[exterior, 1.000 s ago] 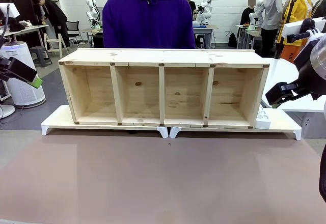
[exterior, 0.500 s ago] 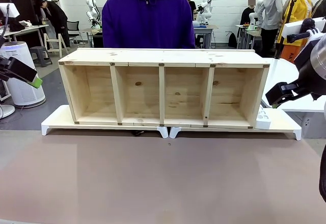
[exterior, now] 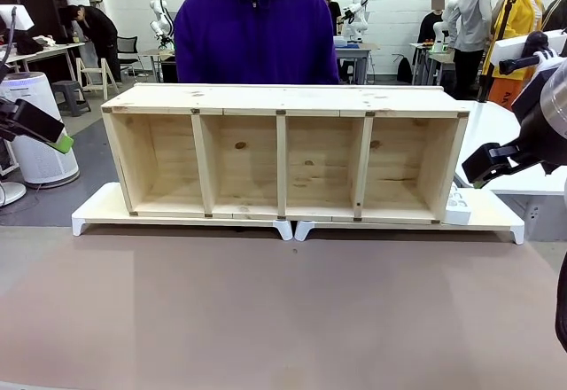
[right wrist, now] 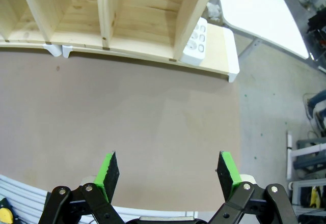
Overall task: Perform cable management.
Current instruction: When the cord part of the Power Cable appears at the lower middle area of the table and stops, grasp the cord part of the Power Cable.
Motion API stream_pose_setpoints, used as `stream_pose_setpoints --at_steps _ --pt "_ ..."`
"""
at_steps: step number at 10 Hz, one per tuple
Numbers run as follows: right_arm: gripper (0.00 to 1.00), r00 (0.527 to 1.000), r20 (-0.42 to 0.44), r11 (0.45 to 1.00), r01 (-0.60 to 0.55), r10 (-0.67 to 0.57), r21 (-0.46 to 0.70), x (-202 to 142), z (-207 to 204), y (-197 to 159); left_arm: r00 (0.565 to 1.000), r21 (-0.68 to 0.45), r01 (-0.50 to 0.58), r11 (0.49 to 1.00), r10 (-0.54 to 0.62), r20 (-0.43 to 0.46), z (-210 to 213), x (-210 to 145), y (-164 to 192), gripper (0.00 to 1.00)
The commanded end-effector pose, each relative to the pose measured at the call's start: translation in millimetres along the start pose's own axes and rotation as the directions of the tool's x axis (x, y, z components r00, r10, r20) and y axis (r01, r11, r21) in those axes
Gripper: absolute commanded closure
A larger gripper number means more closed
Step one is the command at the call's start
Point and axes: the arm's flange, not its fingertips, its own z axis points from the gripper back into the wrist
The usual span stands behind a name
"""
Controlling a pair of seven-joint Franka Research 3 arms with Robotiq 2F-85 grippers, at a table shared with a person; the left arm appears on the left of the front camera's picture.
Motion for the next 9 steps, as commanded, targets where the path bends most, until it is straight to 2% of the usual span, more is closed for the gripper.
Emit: stream_pose_setpoints --at_steps 1,9 --pt "0.00 1.000 -0.004 1.000 0.000 -0.001 -0.007 0.6 -2.0 -1.6 1.000 0.002 -0.007 1.000 0.007 0.008 -0.9 1.9 -0.4 0.00" --pt "0.00 1.000 -0.004 1.000 0.000 -0.001 -0.007 0.6 -2.0 -1.6 1.000 0.002 -0.007 1.000 0.007 0.008 -0.9 1.9 -0.4 0.00"
